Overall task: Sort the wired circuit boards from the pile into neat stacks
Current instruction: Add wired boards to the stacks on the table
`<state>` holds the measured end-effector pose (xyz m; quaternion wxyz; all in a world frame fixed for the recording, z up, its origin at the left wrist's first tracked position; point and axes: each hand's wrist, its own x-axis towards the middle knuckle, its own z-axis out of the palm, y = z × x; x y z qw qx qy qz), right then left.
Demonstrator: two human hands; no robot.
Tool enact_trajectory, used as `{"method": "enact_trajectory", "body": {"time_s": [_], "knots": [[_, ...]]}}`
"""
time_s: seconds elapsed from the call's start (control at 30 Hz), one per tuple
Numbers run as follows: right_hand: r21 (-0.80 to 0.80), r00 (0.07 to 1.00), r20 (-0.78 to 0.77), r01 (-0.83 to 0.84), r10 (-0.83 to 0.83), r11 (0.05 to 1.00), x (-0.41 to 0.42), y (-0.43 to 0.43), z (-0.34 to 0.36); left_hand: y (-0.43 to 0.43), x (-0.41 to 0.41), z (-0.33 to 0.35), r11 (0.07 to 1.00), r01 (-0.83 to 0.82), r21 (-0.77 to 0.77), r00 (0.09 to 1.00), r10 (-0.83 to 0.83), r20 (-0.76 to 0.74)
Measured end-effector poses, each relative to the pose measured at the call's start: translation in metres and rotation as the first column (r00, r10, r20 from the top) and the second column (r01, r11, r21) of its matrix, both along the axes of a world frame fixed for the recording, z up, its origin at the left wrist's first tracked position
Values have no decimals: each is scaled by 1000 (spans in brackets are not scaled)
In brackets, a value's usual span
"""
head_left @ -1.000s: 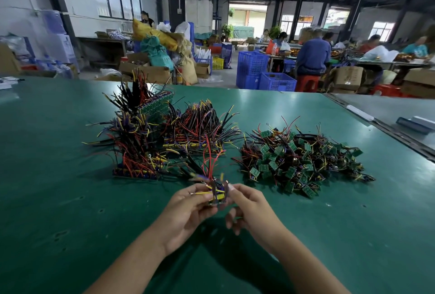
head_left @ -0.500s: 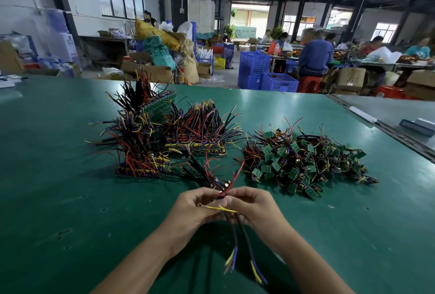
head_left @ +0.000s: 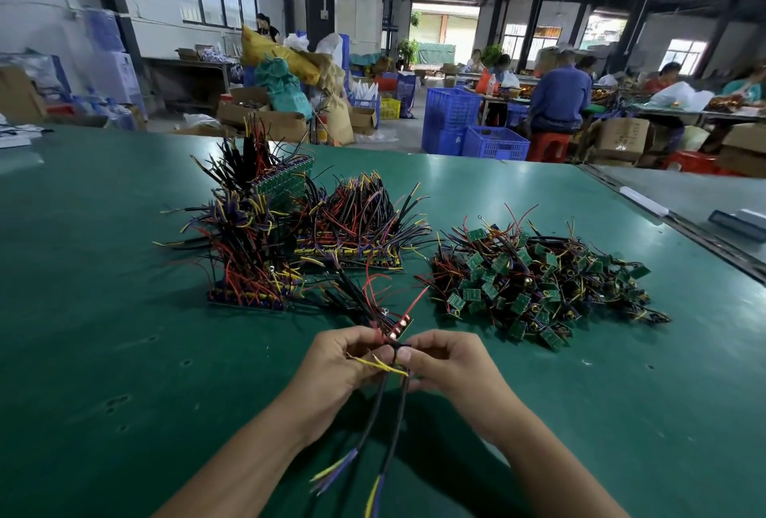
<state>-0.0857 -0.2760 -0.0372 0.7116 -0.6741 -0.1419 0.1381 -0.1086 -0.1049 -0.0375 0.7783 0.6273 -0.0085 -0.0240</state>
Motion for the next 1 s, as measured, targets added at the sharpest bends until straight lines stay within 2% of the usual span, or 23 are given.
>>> {"method": "enact_trajectory", "body": {"time_s": [0.23,0.43,0.53,0.63,0.7,0.8,1.0], "knots": [[-60,998,53,-26,29,998,-3,0,0,-1,1,-3,990,-62,126,997,55,56],[-126,993,112,-24,38,992,-3,-1,-2,-2,2,-3,995,-53,89,997,49,52],[-69,994,90,-50,57,996,-3,-1,-3,-1,1,-3,998,-34,49,998,31,55],[-45,996,92,-14,18,999,-1,0,-5,2,2,-3,995,-31,93,995,21,100],[25,999,44,-2,1,1000,1,1,-7,4,3,-1,995,-30,96,995,20,97],[203,997,-78,14,2,979,4,0,-5,4,4,1,998,-10,-70,1000,10,6],[421,958,-283,162,-40,893,5,-2,5,6,10,12,922,-172,-346,971,101,-215]]}}
